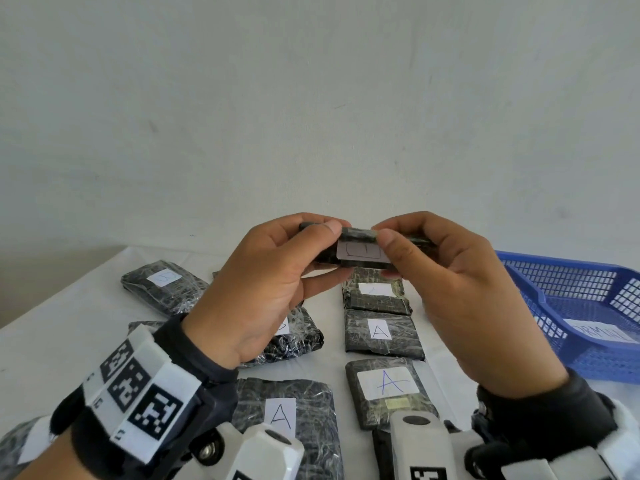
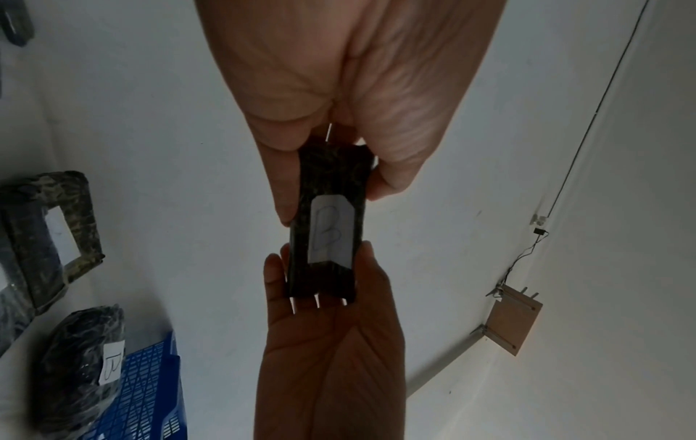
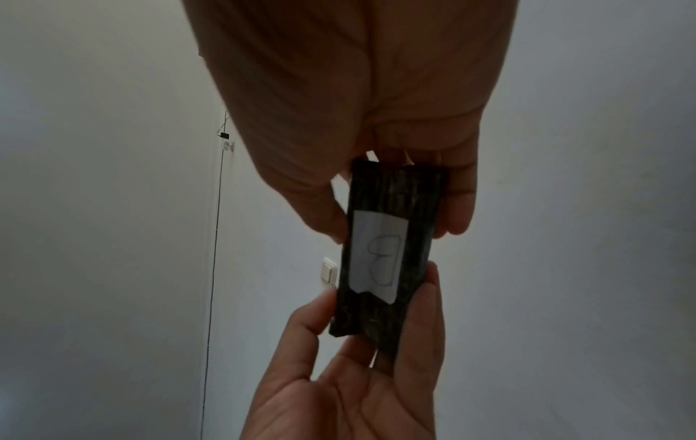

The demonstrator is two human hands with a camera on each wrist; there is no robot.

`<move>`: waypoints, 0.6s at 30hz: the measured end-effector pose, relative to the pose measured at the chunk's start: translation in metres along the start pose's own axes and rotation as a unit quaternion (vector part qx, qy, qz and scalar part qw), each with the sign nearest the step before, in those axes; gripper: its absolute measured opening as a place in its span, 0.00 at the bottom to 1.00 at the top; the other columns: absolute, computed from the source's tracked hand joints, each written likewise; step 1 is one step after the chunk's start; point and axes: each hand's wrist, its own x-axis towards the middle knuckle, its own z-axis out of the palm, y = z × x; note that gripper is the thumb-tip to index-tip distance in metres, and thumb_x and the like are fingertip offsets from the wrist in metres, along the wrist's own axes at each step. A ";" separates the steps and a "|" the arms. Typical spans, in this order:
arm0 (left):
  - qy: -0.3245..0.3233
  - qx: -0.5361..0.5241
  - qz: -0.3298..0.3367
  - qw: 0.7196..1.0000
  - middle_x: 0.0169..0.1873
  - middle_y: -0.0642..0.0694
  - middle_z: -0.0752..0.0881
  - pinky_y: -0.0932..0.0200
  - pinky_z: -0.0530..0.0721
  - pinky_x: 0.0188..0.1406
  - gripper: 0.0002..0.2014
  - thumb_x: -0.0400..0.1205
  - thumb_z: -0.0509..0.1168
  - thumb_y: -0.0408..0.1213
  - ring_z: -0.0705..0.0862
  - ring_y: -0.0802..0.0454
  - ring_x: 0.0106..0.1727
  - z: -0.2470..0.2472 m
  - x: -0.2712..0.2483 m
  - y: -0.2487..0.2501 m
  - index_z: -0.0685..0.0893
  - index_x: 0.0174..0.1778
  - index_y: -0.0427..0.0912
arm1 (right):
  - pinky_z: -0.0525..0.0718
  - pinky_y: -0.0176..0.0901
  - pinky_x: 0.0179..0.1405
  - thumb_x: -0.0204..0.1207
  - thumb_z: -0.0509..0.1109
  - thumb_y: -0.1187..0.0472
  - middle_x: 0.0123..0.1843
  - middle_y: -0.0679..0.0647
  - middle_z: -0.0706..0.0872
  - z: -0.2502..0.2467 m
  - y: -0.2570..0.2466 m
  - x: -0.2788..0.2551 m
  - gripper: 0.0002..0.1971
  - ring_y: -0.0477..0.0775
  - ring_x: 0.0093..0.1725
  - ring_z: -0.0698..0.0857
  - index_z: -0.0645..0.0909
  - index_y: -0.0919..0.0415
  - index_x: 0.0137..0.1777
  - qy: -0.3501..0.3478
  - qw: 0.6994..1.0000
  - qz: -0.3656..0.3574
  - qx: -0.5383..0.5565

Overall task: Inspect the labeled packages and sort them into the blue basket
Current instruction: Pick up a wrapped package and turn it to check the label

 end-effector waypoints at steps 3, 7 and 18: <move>0.009 0.009 0.006 1.000 0.51 0.33 0.93 0.54 0.93 0.50 0.09 0.82 0.68 0.33 0.93 0.41 0.56 0.000 0.000 0.001 0.91 0.53 0.34 | 0.87 0.66 0.48 0.83 0.76 0.53 0.45 0.61 0.92 0.000 -0.002 -0.001 0.02 0.73 0.48 0.86 0.90 0.49 0.51 -0.003 1.000 0.002 0.006; 0.002 -0.008 -0.006 1.000 0.49 0.35 0.94 0.55 0.93 0.49 0.11 0.79 0.70 0.36 0.94 0.44 0.53 0.000 0.000 0.002 0.90 0.52 0.34 | 0.85 0.58 0.40 0.80 0.77 0.58 0.41 0.60 0.92 0.004 -0.006 -0.003 0.02 0.72 0.44 0.85 0.89 0.51 0.51 0.013 1.000 0.002 0.014; 0.007 -0.007 0.031 0.999 0.45 0.37 0.94 0.58 0.93 0.45 0.12 0.73 0.73 0.37 0.94 0.45 0.50 0.001 -0.001 0.003 0.91 0.49 0.35 | 0.88 0.66 0.44 0.79 0.80 0.60 0.43 0.62 0.93 0.005 -0.002 -0.003 0.04 0.76 0.45 0.87 0.91 0.51 0.50 0.031 0.999 0.001 0.033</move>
